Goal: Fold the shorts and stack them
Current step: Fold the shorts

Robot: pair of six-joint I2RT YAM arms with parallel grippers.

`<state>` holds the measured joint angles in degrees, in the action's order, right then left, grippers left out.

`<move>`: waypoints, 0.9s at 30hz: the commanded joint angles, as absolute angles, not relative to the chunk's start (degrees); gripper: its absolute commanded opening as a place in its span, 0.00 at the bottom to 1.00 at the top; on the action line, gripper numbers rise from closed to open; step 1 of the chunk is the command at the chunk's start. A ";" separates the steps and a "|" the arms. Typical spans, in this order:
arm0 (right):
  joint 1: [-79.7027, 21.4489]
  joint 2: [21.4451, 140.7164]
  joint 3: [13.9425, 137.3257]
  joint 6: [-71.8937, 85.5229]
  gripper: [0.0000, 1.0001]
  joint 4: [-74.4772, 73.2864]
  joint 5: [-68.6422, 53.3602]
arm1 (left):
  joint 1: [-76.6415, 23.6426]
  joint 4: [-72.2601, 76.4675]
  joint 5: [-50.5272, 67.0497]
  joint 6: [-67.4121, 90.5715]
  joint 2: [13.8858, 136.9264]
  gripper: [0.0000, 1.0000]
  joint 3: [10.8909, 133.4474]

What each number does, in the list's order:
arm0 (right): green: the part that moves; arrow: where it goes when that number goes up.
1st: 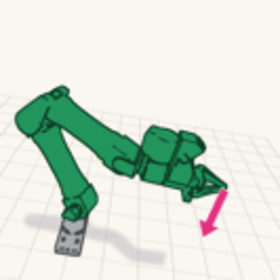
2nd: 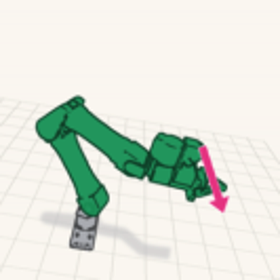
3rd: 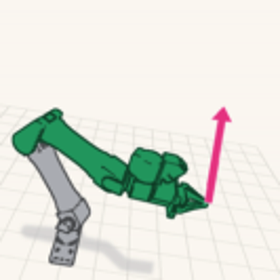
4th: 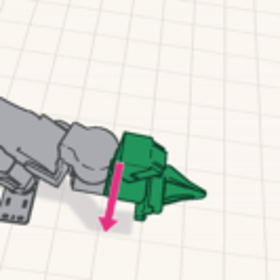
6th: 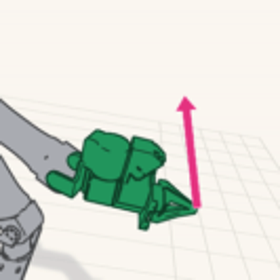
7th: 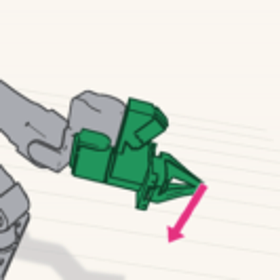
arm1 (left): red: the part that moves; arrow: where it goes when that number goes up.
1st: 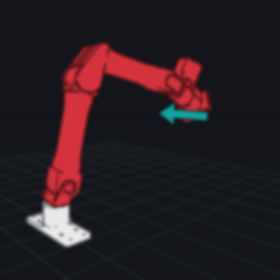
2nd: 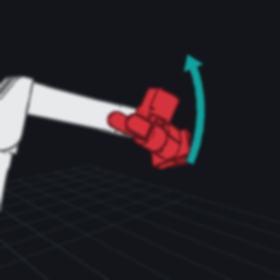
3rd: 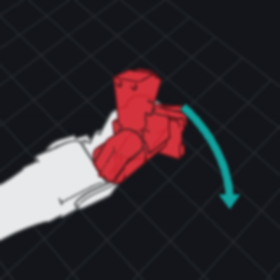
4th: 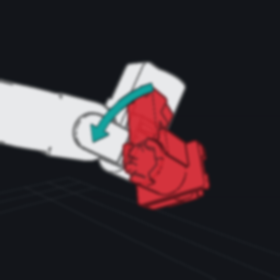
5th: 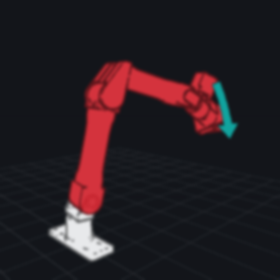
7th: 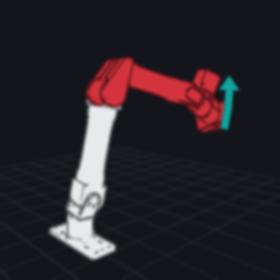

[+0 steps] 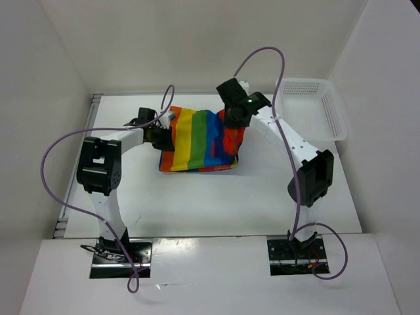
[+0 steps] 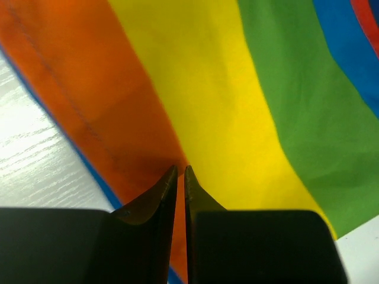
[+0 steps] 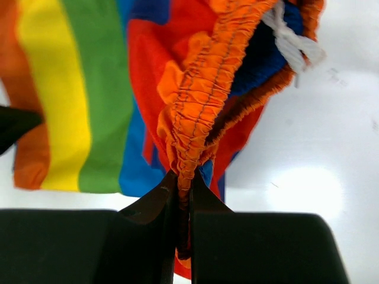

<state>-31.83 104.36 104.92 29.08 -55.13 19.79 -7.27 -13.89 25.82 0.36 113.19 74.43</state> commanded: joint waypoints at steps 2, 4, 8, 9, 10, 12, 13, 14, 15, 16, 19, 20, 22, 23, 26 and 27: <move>-37.08 111.08 117.47 28.92 0.00 -60.89 21.88 | -6.94 -10.72 27.77 0.00 113.82 0.15 73.21; -38.14 114.15 119.52 29.44 0.00 -61.44 22.49 | -6.94 -11.33 28.73 0.00 113.12 0.14 73.21; -38.14 114.79 117.95 29.44 0.00 -60.83 22.50 | -4.41 -14.31 25.95 0.00 106.46 0.14 73.83; -38.14 114.18 117.95 29.44 0.00 -60.30 22.50 | -3.70 -15.02 24.19 0.00 105.83 0.14 73.83; -38.14 114.17 117.25 29.44 0.00 -60.29 22.50 | -1.95 -15.55 22.34 0.00 105.82 0.14 74.35; -38.14 114.17 117.25 29.44 0.00 -60.29 22.50 | 0.08 -15.56 21.80 0.00 106.86 0.14 74.36; -38.14 114.17 117.25 28.92 0.00 -60.29 22.50 | 0.96 -15.56 21.80 0.00 107.48 0.14 74.36; -38.14 114.17 117.25 28.92 0.00 -60.29 22.50 | 2.36 -14.77 22.58 0.00 108.10 0.14 74.36; -38.14 114.17 117.25 28.92 0.00 -60.99 23.28 | 2.37 -14.77 21.80 0.00 108.89 0.12 74.96; -38.14 114.17 117.25 28.92 0.00 -61.00 23.29 | 3.16 -14.77 21.01 0.00 108.90 0.12 74.97; -38.14 113.47 115.23 28.92 0.00 -61.52 24.61 | 3.16 -14.24 17.33 0.00 110.21 0.12 77.07; -38.14 112.51 114.35 28.92 0.00 -61.52 24.61 | 3.16 -14.24 16.53 0.00 110.21 0.12 77.08; -37.62 110.75 111.46 28.92 0.00 -60.04 24.09 | 3.16 -14.24 13.98 0.00 111.96 0.12 78.48; -37.62 110.74 110.66 28.92 0.00 -60.03 24.08 | 3.16 -14.24 13.19 0.00 112.49 0.12 78.49; -37.09 108.98 108.02 28.92 0.00 -59.50 23.56 | 3.16 -13.62 12.39 0.00 114.52 0.12 79.28; -37.09 108.11 106.89 28.92 0.00 -59.50 23.55 | 3.16 -13.62 13.00 0.00 115.22 0.12 80.06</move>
<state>-37.71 113.34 108.44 29.06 -59.57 22.33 3.20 -14.63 14.28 0.25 113.10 77.76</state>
